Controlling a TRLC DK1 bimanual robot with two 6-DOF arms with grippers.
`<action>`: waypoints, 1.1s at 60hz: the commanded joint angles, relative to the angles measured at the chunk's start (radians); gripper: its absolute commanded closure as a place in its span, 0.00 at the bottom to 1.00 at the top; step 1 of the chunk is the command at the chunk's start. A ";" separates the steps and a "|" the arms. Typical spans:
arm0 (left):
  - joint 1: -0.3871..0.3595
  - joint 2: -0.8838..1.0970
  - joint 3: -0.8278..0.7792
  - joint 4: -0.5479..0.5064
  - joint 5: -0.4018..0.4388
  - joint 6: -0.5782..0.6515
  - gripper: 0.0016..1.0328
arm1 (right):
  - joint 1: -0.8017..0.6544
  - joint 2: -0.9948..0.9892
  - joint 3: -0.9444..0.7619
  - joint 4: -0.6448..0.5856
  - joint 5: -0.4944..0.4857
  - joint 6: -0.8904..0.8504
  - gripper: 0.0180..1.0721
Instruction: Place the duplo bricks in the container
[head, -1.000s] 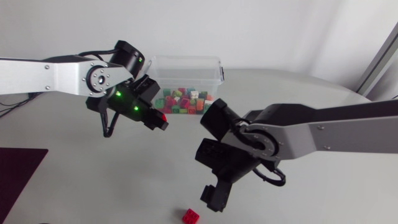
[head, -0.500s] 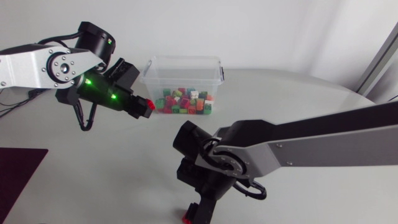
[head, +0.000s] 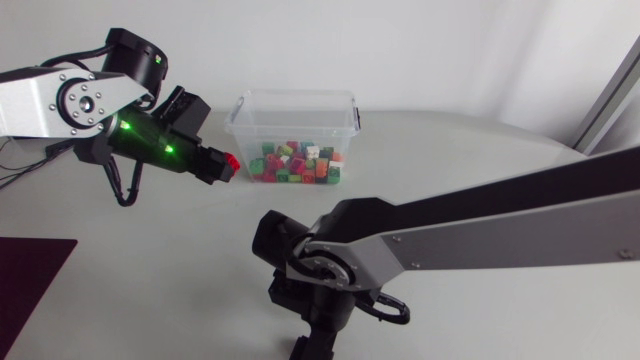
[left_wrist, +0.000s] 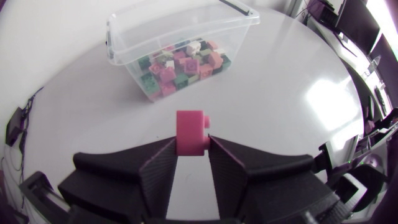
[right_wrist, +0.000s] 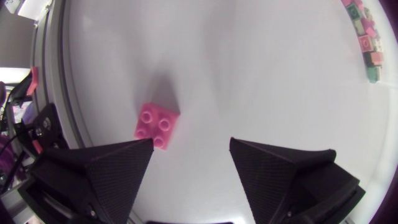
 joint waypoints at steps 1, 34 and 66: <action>0.012 -0.019 0.001 0.000 0.013 0.021 0.68 | 0.012 0.028 0.018 -0.024 0.014 0.009 0.15; 0.038 -0.028 -0.008 -0.005 0.042 0.051 0.68 | -0.155 -0.001 0.014 -0.075 0.094 -0.080 0.05; 0.018 -0.031 0.076 -0.039 0.068 0.100 0.67 | -0.126 -0.130 -0.083 -0.054 -0.004 -0.677 0.05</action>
